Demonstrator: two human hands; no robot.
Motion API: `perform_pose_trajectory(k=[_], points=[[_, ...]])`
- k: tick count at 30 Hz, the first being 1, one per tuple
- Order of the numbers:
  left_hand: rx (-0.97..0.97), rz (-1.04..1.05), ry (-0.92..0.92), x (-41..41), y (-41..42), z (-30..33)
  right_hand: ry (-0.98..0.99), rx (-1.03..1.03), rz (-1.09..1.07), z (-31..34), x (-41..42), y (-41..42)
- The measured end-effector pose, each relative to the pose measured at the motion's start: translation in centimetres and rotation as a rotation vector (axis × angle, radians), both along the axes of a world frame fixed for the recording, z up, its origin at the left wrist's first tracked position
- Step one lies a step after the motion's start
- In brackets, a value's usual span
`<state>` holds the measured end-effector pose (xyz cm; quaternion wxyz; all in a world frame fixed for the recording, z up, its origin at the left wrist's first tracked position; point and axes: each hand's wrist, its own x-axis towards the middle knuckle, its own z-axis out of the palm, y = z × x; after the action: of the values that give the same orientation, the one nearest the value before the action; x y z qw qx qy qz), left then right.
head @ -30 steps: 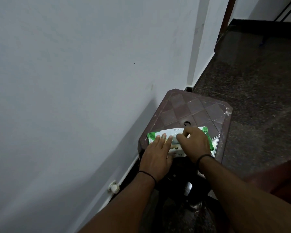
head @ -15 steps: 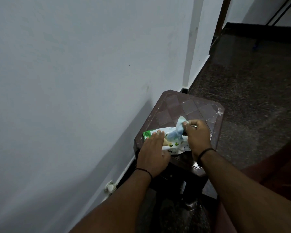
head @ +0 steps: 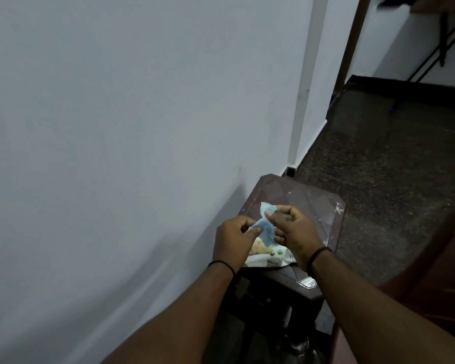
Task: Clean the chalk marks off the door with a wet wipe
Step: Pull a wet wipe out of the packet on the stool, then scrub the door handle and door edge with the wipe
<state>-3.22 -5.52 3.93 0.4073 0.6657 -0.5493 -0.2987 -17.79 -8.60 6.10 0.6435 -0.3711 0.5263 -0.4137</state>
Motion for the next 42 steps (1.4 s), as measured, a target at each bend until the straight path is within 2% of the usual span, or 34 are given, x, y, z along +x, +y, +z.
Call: perform_pose_trajectory(k=[5,8,12,14,16,19,24,34,42], points=[[0.016,0.053,0.130,5.4,1.4,8.5,0.112,-0.112,0.052,8.4,4.5,-0.2],[0.023,0.060,0.273,9.5,2.4,16.3,0.105,-0.216,0.122,15.8,8.3,0.1],[0.155,-0.082,0.523,14.4,4.8,28.0,0.009,-0.316,0.253,26.3,12.4,1.8],[0.177,-0.149,0.559,16.5,6.6,33.6,-0.006,-0.393,0.346,31.9,14.3,3.2],[0.111,-0.136,0.525,17.8,8.3,38.3,0.015,-0.476,0.454,37.2,15.7,4.6],[0.001,0.001,0.430,19.9,12.5,44.7,0.068,-0.561,0.594,44.5,18.2,7.4],[-0.140,0.209,0.365,22.5,22.7,52.2,0.077,-0.690,0.786,52.2,22.7,13.8],[-0.519,0.749,0.225,22.6,47.8,62.1,-0.363,-0.652,1.181,60.0,30.2,33.8],[-0.711,1.101,-0.147,18.8,63.8,67.3,-0.564,-0.757,1.600,64.7,31.3,49.1]])
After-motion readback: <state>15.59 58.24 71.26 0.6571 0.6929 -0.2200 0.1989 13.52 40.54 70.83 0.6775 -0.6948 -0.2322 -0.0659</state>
